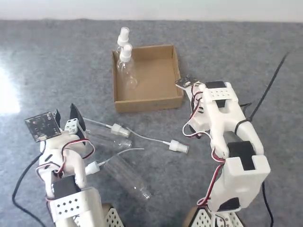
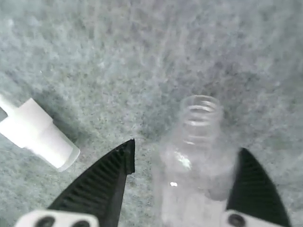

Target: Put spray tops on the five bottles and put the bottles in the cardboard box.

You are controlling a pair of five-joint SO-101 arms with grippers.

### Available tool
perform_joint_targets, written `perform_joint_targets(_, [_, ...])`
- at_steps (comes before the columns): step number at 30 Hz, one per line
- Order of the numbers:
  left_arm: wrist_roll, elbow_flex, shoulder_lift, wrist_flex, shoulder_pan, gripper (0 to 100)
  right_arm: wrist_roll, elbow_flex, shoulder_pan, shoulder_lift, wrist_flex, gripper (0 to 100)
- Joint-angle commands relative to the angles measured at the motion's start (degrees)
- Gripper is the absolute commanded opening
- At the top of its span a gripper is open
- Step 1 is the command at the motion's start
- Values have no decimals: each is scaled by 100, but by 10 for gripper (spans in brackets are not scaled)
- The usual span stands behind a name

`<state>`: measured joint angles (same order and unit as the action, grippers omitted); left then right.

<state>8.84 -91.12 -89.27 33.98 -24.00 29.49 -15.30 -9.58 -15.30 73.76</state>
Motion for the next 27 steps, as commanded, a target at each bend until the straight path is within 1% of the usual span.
perform_joint_targets(1, [-62,40,-62,-193,-9,156,105,211,-22,180,22,251])
perform_joint_targets(16, [-62,40,-62,-193,-9,156,62,211,-13,268,57,250])
perform_joint_targets(19, [-62,40,-62,-193,-9,156,-123,211,-13,268,57,247])
perform_joint_targets(24, [-62,40,-62,-193,-9,156,-185,299,-13,277,57,163])
perform_joint_targets(27, [-62,40,-62,-193,-9,156,-237,369,22,277,57,142])
